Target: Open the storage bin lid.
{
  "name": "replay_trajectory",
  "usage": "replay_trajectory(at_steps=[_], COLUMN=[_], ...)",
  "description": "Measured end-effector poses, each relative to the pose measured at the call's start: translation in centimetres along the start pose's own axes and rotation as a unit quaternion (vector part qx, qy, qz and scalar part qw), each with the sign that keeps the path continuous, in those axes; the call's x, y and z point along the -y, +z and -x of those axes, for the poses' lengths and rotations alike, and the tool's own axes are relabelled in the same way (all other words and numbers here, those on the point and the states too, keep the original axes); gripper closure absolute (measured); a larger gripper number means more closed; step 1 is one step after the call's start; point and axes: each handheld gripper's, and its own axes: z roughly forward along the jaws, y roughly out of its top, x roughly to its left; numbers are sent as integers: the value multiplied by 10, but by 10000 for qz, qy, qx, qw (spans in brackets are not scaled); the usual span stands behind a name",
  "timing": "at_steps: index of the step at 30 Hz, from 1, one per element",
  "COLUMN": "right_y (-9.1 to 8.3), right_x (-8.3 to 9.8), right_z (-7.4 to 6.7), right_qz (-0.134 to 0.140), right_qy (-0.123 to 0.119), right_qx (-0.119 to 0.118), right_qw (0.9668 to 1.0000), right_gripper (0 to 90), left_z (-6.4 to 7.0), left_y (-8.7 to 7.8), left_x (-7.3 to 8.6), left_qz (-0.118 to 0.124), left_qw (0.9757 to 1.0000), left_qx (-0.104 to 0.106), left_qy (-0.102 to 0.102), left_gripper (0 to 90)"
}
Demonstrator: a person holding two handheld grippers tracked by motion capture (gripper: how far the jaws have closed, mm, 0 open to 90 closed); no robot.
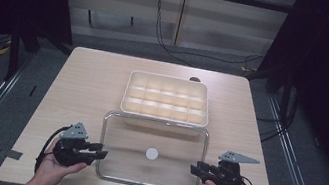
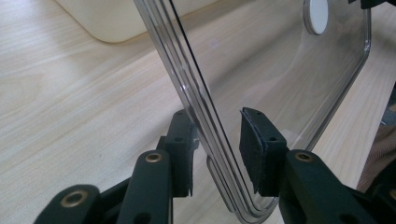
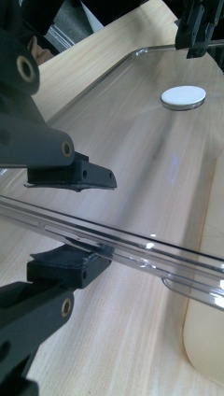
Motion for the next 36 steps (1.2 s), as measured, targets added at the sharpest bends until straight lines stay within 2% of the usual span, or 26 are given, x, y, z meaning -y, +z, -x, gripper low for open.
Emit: replay_trajectory(at_steps=[4, 13, 18, 21, 26, 35, 36], right_y=[2, 10, 17, 19, 24, 27, 28], right_x=[1, 3, 4, 5, 5, 5, 6], right_z=[0, 5, 7, 8, 10, 13, 13], right_qz=[-52, -226, -368, -462, -618, -667, -682], right_qy=[-19, 179, 230, 303, 297, 327, 312], right_qx=[46, 28, 64, 110, 136, 125, 137], right_qw=[10000, 9996, 9990, 9984, 9976, 9972, 9971], right_gripper=[601, 558, 522, 502, 456, 434, 425], left_z=[2, -2, -7, -7, -9, -10, -10], left_y=[2, 7, 13, 17, 23, 24, 24], left_x=[1, 3, 4, 5, 3, 4, 5], left_qz=[-37, -183, -372, -392, -489, -543, -612], left_qw=[10000, 9998, 9992, 9991, 9986, 9983, 9979], left_qx=[-27, -20, 7, -23, -7, 79, 105], left_qy=[3, -81, -138, -159, -192, -215, -188], left_gripper=[636, 616, 596, 583, 560, 554, 551])
